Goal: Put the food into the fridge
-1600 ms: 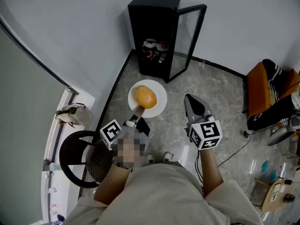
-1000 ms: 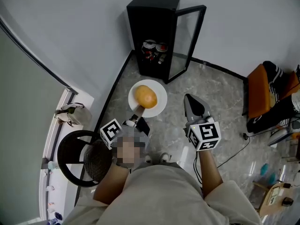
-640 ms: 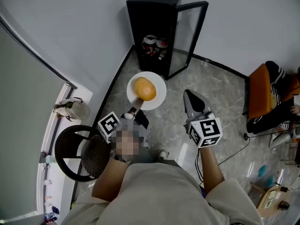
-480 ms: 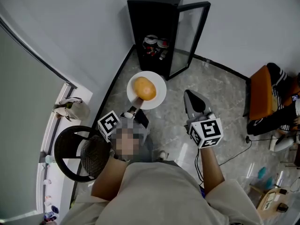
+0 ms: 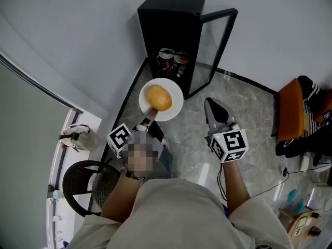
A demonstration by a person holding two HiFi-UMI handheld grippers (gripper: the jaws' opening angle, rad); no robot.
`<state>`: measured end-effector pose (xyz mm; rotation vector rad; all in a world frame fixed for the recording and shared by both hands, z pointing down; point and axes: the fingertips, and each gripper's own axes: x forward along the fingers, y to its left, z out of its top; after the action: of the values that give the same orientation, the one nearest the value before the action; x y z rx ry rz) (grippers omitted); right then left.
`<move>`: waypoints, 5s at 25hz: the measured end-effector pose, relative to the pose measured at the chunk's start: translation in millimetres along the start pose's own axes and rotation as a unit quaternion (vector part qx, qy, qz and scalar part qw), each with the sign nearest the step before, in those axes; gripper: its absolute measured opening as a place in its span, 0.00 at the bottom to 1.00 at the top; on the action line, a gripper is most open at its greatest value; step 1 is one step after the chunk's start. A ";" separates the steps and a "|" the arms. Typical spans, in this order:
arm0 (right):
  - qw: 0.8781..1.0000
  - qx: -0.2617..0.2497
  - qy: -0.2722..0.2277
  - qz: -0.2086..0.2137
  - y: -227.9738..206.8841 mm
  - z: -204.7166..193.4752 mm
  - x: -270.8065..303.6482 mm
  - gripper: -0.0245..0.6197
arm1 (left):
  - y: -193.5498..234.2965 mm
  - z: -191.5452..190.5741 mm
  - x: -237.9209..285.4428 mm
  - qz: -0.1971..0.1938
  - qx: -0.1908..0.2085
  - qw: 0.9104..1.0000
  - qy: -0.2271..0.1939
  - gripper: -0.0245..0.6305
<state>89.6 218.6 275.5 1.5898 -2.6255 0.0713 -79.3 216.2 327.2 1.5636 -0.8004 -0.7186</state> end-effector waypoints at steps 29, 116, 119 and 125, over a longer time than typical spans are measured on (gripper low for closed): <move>0.999 0.006 0.033 -0.043 -69.8 6.6 219.8 0.05 | 49.1 160.1 183.9 0.031 0.001 0.997 0.076 0.05; 0.993 0.065 0.101 -0.021 -190.9 -176.3 384.8 0.05 | 349.7 235.5 486.8 0.079 -0.047 0.994 0.063 0.05; 0.993 0.060 0.103 -0.017 -189.0 -176.4 388.4 0.05 | 356.6 237.7 487.8 0.082 -0.046 0.994 0.059 0.06; 0.993 0.060 0.105 -0.016 -188.0 -176.0 406.0 0.05 | 364.5 240.4 493.2 0.085 -0.036 0.994 0.062 0.06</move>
<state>75.3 -213.4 486.0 1.5625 -2.4750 0.3793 -27.3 -355.4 650.5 1.4418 -0.7945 -0.5159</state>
